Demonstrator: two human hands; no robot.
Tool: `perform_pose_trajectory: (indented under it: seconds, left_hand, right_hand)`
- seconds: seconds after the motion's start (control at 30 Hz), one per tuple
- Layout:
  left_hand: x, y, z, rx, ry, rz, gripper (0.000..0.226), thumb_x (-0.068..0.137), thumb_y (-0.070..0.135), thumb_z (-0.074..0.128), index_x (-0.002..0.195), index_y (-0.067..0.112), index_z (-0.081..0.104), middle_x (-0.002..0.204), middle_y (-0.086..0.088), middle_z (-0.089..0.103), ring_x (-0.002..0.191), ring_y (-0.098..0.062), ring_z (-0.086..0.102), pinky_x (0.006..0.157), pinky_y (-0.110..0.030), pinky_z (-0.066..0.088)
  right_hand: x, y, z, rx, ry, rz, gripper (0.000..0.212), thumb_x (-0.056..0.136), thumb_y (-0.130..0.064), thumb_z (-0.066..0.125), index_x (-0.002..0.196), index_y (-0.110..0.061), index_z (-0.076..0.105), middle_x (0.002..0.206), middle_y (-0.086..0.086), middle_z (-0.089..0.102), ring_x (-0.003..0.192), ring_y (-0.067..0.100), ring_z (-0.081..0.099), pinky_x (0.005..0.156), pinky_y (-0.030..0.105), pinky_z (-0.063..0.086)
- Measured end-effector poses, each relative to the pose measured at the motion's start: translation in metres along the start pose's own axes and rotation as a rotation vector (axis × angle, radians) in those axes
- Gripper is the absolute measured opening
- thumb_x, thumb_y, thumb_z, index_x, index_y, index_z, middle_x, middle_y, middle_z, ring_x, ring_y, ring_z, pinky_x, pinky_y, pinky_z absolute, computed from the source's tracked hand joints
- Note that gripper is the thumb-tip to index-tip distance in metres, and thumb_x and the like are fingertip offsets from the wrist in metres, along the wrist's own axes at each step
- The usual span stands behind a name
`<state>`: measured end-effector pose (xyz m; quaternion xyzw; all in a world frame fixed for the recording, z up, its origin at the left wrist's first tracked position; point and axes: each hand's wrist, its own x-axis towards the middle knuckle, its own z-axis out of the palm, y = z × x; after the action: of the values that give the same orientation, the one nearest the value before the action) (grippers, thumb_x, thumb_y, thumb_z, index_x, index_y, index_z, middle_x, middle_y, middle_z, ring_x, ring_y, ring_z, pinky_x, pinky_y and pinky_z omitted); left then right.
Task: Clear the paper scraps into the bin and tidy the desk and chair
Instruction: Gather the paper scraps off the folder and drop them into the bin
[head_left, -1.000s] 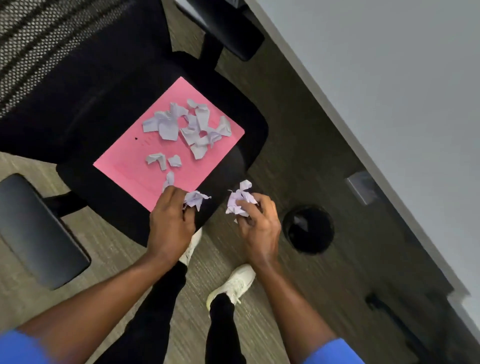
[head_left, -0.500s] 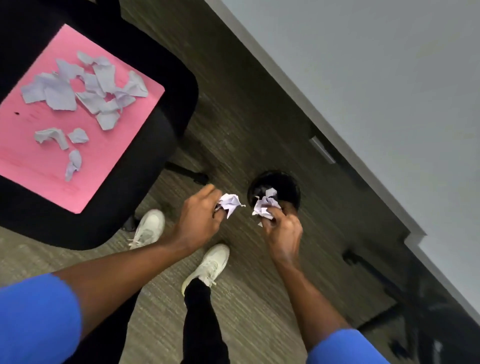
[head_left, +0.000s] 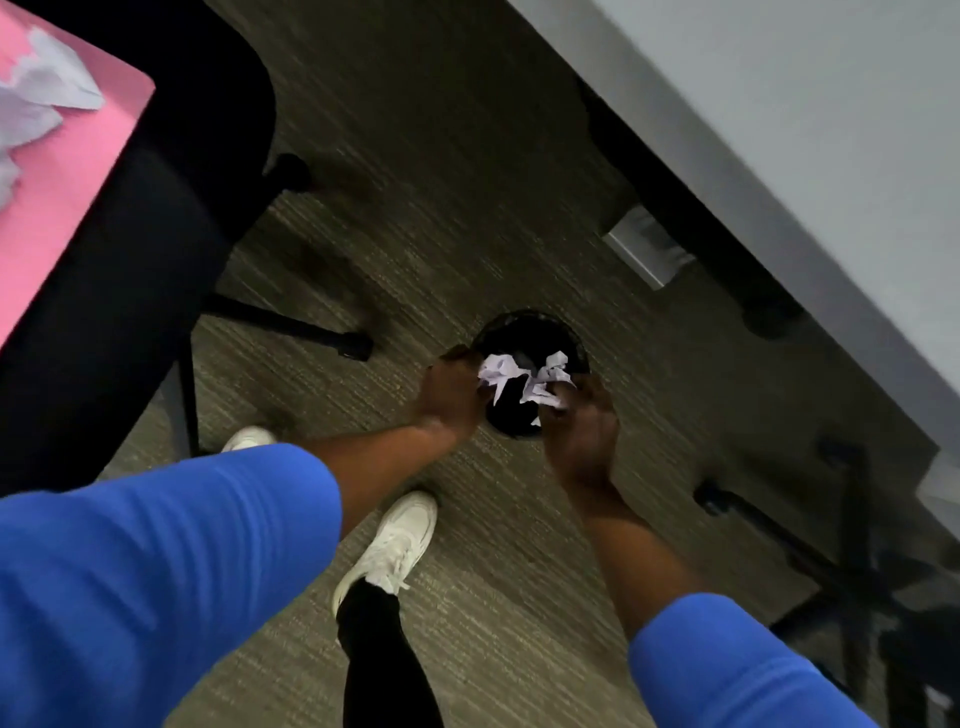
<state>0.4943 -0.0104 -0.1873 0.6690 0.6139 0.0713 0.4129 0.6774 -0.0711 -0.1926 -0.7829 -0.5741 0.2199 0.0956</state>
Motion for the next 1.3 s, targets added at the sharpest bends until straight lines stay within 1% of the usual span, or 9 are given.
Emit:
perform_pose_trajectory:
  seconds: [0.1,0.17,0.3,0.4,0.53,0.73,0.93,1.17,1.3]
  left_hand:
    - [0.024,-0.003,0.032,-0.053,0.001,-0.005,0.033,0.084,0.002,0.075,0.116,0.001,0.076,0.109,-0.027,0.077,0.101,-0.047,0.074,0.082,-0.045,0.054]
    - [0.037,-0.002,0.043,-0.071,-0.002,-0.020,0.037,0.089,0.007,0.071,0.126,0.004,0.074,0.123,-0.023,0.076,0.114,-0.043,0.071,0.096,-0.042,0.050]
    - [0.049,0.005,0.061,-0.155,-0.105,-0.046,0.038,0.091,0.010,0.067,0.126,-0.002,0.071,0.131,-0.022,0.073,0.118,-0.025,0.066,0.099,-0.032,0.042]
    - [0.055,-0.005,0.074,-0.070,-0.160,-0.086,0.056,0.092,0.024,0.070,0.145,0.007,0.058,0.143,-0.017,0.066,0.133,-0.035,0.062,0.110,-0.041,0.049]
    - [0.053,-0.005,0.070,-0.007,-0.210,-0.119,0.057,0.096,0.035,0.064,0.149,0.015,0.053,0.137,-0.013,0.068,0.124,-0.039,0.067,0.093,-0.045,0.057]
    - [0.031,0.002,0.041,0.190,-0.342,-0.026,0.041,0.099,0.036,0.065,0.132,0.011,0.066,0.131,-0.014,0.071,0.122,-0.038,0.068,0.094,-0.046,0.060]
    - [-0.003,-0.013,-0.008,0.190,-0.314,-0.100,0.048,0.097,0.048,0.047,0.132,0.022,0.068,0.132,-0.008,0.070,0.123,-0.034,0.067,0.101,-0.040,0.056]
    - [-0.058,-0.033,-0.111,-0.114,-0.063,-0.295,0.017,0.087,0.035,0.068,0.093,0.021,0.075,0.096,-0.002,0.081,0.098,-0.026,0.076,0.086,-0.036,0.062]
    - [-0.087,-0.059,-0.170,-0.222,0.069,-0.297,0.017,0.092,0.038,0.075,0.082,0.025,0.071,0.082,0.010,0.079,0.082,-0.010,0.074,0.081,-0.037,0.062]
  right_hand:
    - [0.015,0.018,0.017,-0.020,0.005,-0.005,0.042,0.085,-0.037,0.054,0.112,-0.017,0.079,0.122,0.012,0.072,0.117,0.034,0.067,0.094,0.041,0.055]
    - [0.024,0.027,0.024,-0.042,-0.001,0.006,0.040,0.084,-0.035,0.054,0.111,-0.017,0.078,0.124,0.012,0.072,0.117,0.033,0.065,0.094,0.039,0.052]
    - [0.035,0.042,0.035,-0.048,-0.067,0.041,0.031,0.086,-0.023,0.071,0.116,-0.018,0.077,0.135,0.014,0.067,0.123,0.033,0.063,0.097,0.038,0.055]
    - [0.038,0.047,0.039,-0.046,-0.116,0.025,0.042,0.086,-0.018,0.076,0.127,-0.025,0.076,0.145,0.013,0.062,0.126,0.031,0.063,0.098,0.037,0.056]
    - [0.037,0.041,0.037,-0.055,-0.131,0.067,0.057,0.087,-0.022,0.069,0.144,-0.023,0.064,0.153,0.017,0.055,0.121,0.042,0.066,0.094,0.047,0.060]
    - [0.018,0.015,0.028,-0.070,-0.115,0.079,0.053,0.087,-0.019,0.061,0.139,-0.018,0.066,0.152,0.019,0.054,0.129,0.045,0.061,0.089,0.052,0.061]
    - [-0.006,-0.044,0.017,-0.007,-0.076,0.005,0.052,0.088,-0.029,0.050,0.134,-0.013,0.066,0.139,0.022,0.062,0.119,0.045,0.067,0.088,0.050,0.062]
    - [-0.015,-0.153,-0.009,0.109,-0.086,-0.042,0.048,0.093,-0.015,0.066,0.140,-0.024,0.062,0.148,0.010,0.056,0.135,0.036,0.059,0.107,0.048,0.055]
    - [-0.015,-0.214,-0.018,0.124,-0.164,-0.023,0.056,0.094,-0.021,0.072,0.148,-0.022,0.057,0.120,0.017,0.072,0.113,0.037,0.070,0.096,0.045,0.057]
